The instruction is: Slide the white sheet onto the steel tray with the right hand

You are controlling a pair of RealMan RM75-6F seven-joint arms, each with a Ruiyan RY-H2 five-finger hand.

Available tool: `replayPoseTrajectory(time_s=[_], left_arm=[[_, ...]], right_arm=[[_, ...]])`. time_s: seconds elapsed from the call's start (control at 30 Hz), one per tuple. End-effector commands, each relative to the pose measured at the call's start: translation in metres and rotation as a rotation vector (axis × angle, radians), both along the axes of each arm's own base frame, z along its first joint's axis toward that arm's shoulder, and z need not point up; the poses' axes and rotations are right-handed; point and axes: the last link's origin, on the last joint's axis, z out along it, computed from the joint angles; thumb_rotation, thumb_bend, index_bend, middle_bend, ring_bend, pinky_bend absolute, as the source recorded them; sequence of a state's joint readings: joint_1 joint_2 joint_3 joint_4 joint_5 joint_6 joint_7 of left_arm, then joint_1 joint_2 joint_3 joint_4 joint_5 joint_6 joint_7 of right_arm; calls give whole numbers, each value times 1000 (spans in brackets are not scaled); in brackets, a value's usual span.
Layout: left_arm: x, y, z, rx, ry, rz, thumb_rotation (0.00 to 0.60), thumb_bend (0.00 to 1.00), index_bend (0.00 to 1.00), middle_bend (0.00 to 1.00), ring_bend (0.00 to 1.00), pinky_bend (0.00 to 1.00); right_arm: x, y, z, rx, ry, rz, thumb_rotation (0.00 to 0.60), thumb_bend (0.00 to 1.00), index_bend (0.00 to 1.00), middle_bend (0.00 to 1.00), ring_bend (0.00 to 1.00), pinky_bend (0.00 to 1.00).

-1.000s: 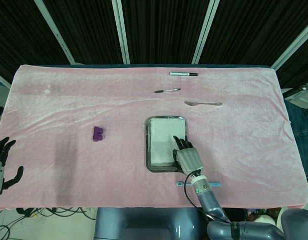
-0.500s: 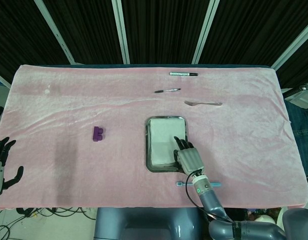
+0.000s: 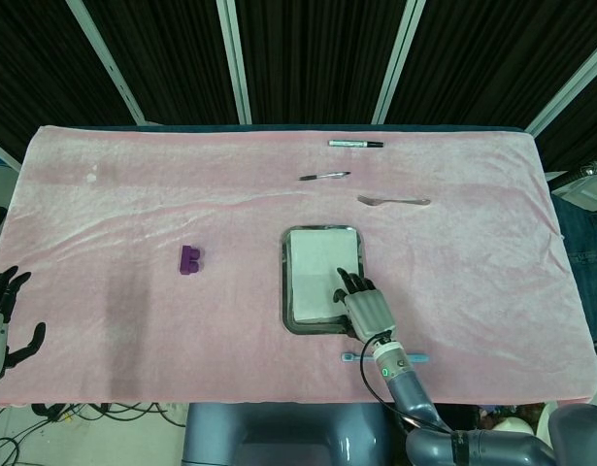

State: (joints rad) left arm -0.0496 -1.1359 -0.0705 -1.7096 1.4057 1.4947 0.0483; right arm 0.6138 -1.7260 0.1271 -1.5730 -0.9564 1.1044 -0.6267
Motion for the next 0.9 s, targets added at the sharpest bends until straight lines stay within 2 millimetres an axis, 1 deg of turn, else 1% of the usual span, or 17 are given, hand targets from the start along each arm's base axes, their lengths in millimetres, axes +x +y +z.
replayPoseTrajectory(time_s=[0.03,0.33,0.63,0.73,0.8,0.9], left_arm=[[0,0,0,1,-1,1,600,407,119,24,0,26],[0,0,0,-2,0,1,600,407,119,24,0,26],[0,0,0,-1,0,2,600,407,119,24,0,26],[0,0,0,-4,1,2,600,407,119,24,0,27],[0,0,0,-5,2,1,600,407,119,24,0,27],[0,0,0,-3,-1,2,600,407,119,24,0,26]], right_arm=[[1,1,0,1,-3,2,600,406,387,37,101,179],[5,8,0,17,-3,10,600,406,387,37,102,179],[5,10,-1,25,-1,13,600,405,385,37,102,179],[7,9,1,18,-13,17,600,405,360,37,102,179],[9,5,4,3,-23,19,600,405,345,37,102,179],[9,-1,9,-11,-28,15,600,405,281,38,102,179]])
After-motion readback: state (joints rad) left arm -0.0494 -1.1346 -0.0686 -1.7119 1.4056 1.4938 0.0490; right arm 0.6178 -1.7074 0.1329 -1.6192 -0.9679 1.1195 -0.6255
